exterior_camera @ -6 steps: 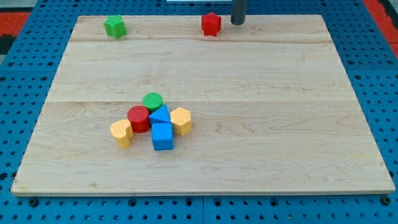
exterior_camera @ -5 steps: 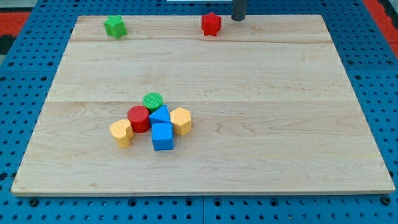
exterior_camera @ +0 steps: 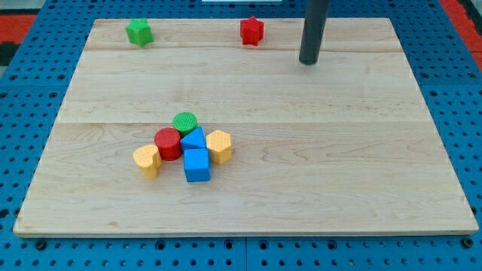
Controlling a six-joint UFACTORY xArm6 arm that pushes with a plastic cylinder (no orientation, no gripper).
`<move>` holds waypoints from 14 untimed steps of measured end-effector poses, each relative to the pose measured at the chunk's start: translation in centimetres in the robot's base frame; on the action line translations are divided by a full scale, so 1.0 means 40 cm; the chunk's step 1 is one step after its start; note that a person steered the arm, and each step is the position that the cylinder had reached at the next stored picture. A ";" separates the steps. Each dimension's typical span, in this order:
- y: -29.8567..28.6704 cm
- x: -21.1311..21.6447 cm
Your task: Move the yellow hexagon to the top right
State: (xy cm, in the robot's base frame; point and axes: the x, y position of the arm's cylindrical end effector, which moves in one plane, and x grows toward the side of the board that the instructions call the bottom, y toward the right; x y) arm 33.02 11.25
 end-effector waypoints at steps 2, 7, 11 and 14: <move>-0.088 0.424; -0.390 0.386; -0.387 0.117; 0.003 -0.066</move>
State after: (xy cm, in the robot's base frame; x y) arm 30.38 11.35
